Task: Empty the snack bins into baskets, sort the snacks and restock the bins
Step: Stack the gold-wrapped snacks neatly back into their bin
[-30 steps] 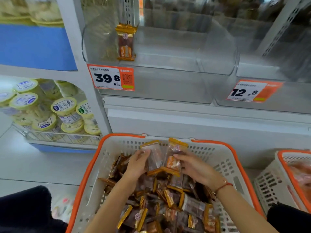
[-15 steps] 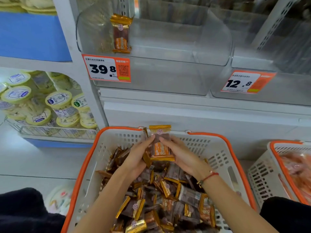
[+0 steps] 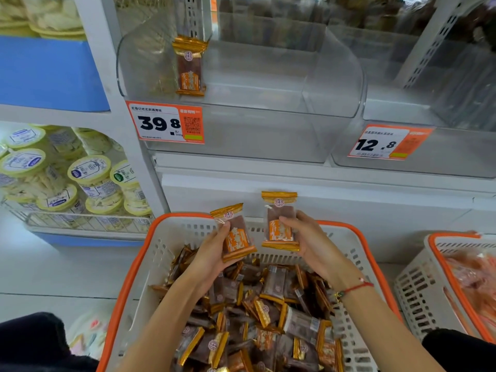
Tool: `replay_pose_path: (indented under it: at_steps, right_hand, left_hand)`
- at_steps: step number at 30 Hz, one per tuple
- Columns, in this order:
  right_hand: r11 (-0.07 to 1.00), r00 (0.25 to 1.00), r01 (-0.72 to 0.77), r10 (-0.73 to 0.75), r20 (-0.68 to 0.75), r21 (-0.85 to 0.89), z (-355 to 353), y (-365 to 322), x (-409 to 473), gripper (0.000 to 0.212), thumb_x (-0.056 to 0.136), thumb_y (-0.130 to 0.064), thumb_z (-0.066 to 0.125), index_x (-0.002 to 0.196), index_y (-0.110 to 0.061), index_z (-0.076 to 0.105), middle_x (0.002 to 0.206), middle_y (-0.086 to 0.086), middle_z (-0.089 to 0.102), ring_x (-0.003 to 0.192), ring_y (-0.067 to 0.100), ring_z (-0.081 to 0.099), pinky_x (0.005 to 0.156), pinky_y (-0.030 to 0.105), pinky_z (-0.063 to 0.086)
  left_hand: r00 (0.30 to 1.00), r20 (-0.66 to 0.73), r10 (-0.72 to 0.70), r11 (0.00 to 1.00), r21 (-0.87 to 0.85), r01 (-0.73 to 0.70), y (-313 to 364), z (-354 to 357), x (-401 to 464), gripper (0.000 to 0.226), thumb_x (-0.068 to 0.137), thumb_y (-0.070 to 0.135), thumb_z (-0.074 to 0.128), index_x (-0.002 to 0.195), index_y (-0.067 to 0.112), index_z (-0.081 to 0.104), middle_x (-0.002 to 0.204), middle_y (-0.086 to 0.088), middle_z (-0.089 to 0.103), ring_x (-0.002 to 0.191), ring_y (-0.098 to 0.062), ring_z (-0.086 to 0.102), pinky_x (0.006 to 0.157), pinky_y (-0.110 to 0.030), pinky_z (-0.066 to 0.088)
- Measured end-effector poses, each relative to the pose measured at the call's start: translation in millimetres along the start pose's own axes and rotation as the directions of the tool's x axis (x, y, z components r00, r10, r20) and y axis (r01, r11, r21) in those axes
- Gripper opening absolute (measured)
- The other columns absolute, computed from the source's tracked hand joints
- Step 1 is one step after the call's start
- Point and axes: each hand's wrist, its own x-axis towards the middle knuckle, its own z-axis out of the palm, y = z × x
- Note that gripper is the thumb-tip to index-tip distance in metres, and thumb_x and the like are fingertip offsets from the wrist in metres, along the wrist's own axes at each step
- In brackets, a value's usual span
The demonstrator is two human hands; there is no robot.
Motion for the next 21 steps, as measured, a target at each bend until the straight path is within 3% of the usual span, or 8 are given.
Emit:
replay_pose_path:
  at_steps: [3,7,10,13,15,17,19,21]
  right_hand:
    - [0.998,0.996,0.001,-0.006,0.084,0.060,8,1,-5,0.026,0.098,-0.009,0.048,0.120,-0.006,0.062,0.107,0.012,0.068,0.100,0.026,0.064,0.093,0.043,0.049]
    - [0.961,0.994,0.104,-0.107,0.005,-0.255,34,27,-10,0.018,0.096,-0.021,0.058,0.109,-0.028,0.068,0.103,-0.007,0.071,0.098,0.007,0.064,0.087,0.022,0.048]
    - [0.932,0.969,0.204,-0.235,-0.072,-0.299,42,51,-6,0.022,0.091,-0.024,0.065,0.114,-0.026,0.065,0.103,-0.011,0.068,0.091,-0.008,0.061,0.074,0.006,0.046]
    - [0.824,0.971,0.203,-0.239,0.001,-0.529,19,82,10,0.022,0.099,-0.027,0.052,0.118,-0.024,0.064,0.114,-0.017,0.063,0.104,-0.006,0.056,0.084,0.008,0.044]
    - [0.545,0.989,0.146,-0.098,0.111,-0.826,-8,112,20,0.027,0.100,-0.013,0.047,0.121,-0.023,0.061,0.124,-0.006,0.061,0.110,0.011,0.057,0.088,0.022,0.048]
    - [0.166,0.952,0.226,0.171,0.254,-0.960,-32,147,24,0.040,0.095,-0.011,0.051,0.133,-0.024,0.054,0.138,0.006,0.053,0.118,0.025,0.054,0.094,0.040,0.050]
    - [-0.198,0.896,0.328,0.375,0.238,-0.924,-49,181,18,0.065,0.095,-0.028,0.056,0.152,-0.019,0.025,0.156,0.010,0.027,0.140,0.034,0.029,0.110,0.046,0.034]
    - [-0.405,0.924,0.350,0.299,0.240,-0.845,-52,196,9,0.075,0.095,-0.034,0.057,0.154,-0.014,0.015,0.158,0.011,0.020,0.143,0.034,0.023,0.113,0.046,0.027]
  left_hand:
    - [1.000,-0.019,0.006,0.997,0.080,-0.004,-4,4,0,0.040,0.102,0.041,0.038,0.132,0.018,0.054,0.117,-0.007,0.069,0.111,-0.022,0.065,0.099,-0.036,0.047]
    - [0.996,0.059,0.060,0.985,0.157,-0.069,-11,19,-4,0.044,0.098,0.057,0.037,0.121,0.028,0.062,0.117,0.005,0.068,0.113,-0.013,0.062,0.102,-0.033,0.047]
    - [0.989,-0.134,0.054,0.979,0.203,-0.026,-27,25,0,0.052,0.097,0.046,0.051,0.144,0.027,0.040,0.139,0.004,0.052,0.130,-0.018,0.048,0.113,-0.041,0.035]
    - [0.962,-0.273,-0.021,0.996,0.075,0.044,-36,9,7,0.054,0.099,0.037,0.049,0.147,0.016,0.036,0.137,-0.006,0.055,0.120,-0.022,0.056,0.104,-0.040,0.044]
    - [0.959,-0.277,-0.065,0.994,-0.106,0.037,-35,-6,9,0.042,0.101,0.030,0.045,0.139,0.012,0.046,0.126,-0.011,0.063,0.104,-0.020,0.062,0.090,-0.032,0.049]
    - [0.962,-0.257,-0.093,0.981,-0.188,0.044,-33,-18,13,0.038,0.103,0.026,0.042,0.137,0.012,0.049,0.125,-0.011,0.062,0.106,-0.021,0.061,0.088,-0.030,0.048]
    - [0.963,-0.242,-0.123,0.986,-0.135,0.093,-33,-22,14,0.040,0.102,0.030,0.043,0.138,0.012,0.049,0.128,-0.010,0.061,0.114,-0.023,0.059,0.091,-0.031,0.047]
    - [0.963,-0.229,-0.144,0.989,-0.075,0.130,-36,-23,14,0.042,0.101,0.034,0.045,0.138,0.012,0.049,0.129,-0.009,0.062,0.116,-0.022,0.059,0.092,-0.031,0.046]
